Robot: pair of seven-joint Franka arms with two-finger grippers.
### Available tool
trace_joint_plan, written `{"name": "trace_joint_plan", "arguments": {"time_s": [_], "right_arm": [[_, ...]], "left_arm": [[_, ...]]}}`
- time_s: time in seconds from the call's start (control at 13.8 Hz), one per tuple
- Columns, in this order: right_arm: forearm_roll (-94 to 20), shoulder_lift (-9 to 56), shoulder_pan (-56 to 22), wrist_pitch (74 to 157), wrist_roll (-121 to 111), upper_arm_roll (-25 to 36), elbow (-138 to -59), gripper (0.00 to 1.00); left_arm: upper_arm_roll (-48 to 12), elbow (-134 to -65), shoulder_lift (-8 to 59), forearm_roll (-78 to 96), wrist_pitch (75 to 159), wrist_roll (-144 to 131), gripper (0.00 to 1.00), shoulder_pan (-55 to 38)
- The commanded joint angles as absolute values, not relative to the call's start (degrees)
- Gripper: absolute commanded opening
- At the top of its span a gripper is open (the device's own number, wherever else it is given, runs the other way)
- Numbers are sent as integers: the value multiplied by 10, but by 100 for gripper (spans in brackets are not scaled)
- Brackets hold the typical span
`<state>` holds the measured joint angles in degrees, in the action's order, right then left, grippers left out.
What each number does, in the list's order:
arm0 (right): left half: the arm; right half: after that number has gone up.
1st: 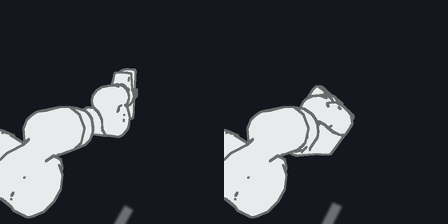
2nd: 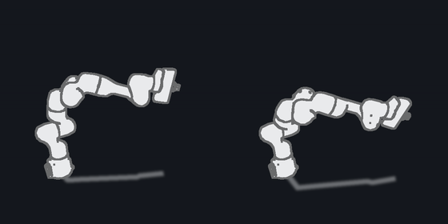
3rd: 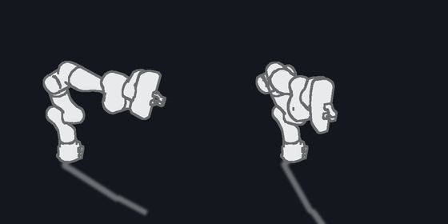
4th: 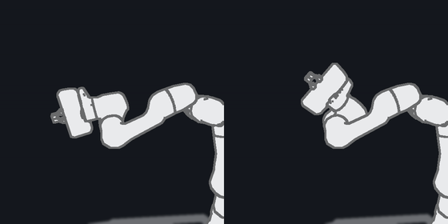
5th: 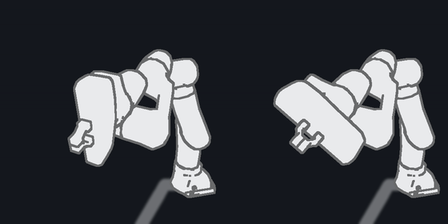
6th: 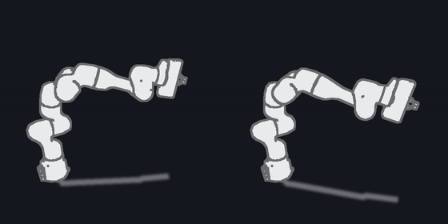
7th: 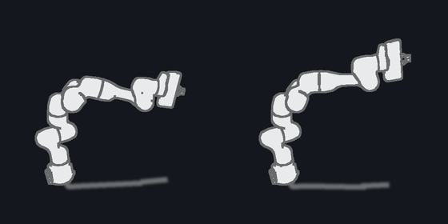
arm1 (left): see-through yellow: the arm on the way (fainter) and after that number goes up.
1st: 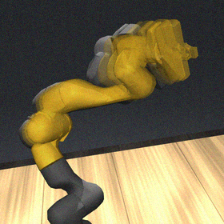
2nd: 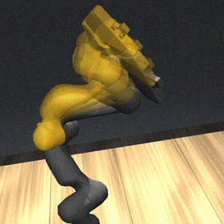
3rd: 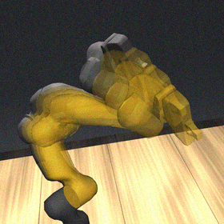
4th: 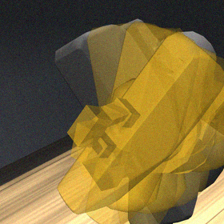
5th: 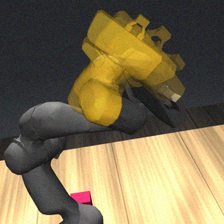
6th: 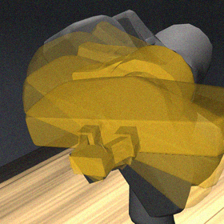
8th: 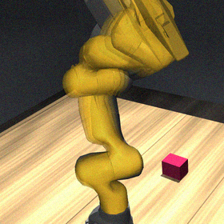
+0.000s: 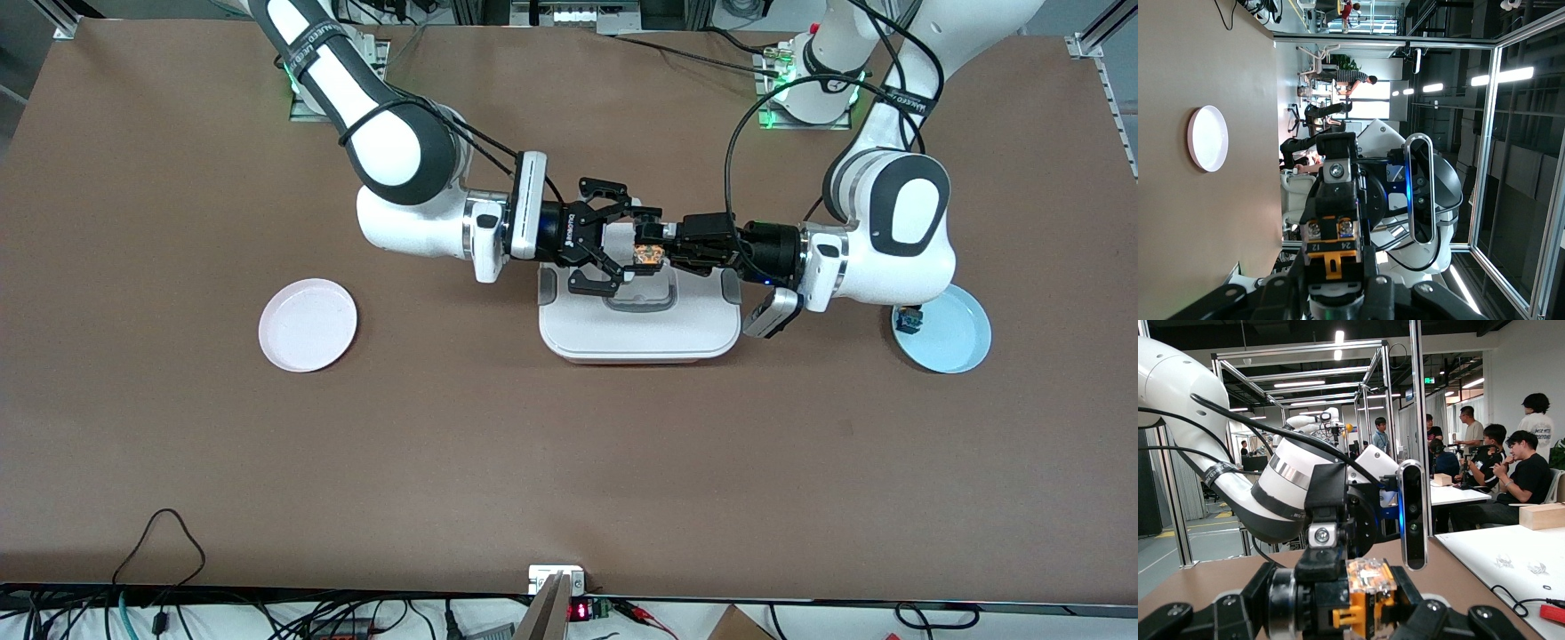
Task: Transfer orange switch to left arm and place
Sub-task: 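Grasp the switch with the left gripper while the right gripper opens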
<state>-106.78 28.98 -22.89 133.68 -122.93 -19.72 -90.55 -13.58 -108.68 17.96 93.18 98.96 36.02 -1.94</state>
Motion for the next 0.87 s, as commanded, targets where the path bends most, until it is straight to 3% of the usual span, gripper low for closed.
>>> {"name": "trace_joint_plan", "arguments": {"time_s": [0.0,0.43,0.8], "right_arm": [[-1085,298,-230,1347,-1225,-197,-891,100],[-1056,291,-190,1331,-1200,-197,-893,100],[-909,271,-100,1183,-1093,-196,-893,100]], "left_arm": [[-137,-1085,177,945,992,389,9,-18],[-133,-1065,176,930,986,381,7,-9],[-131,-1009,178,754,986,379,6,18]]}}
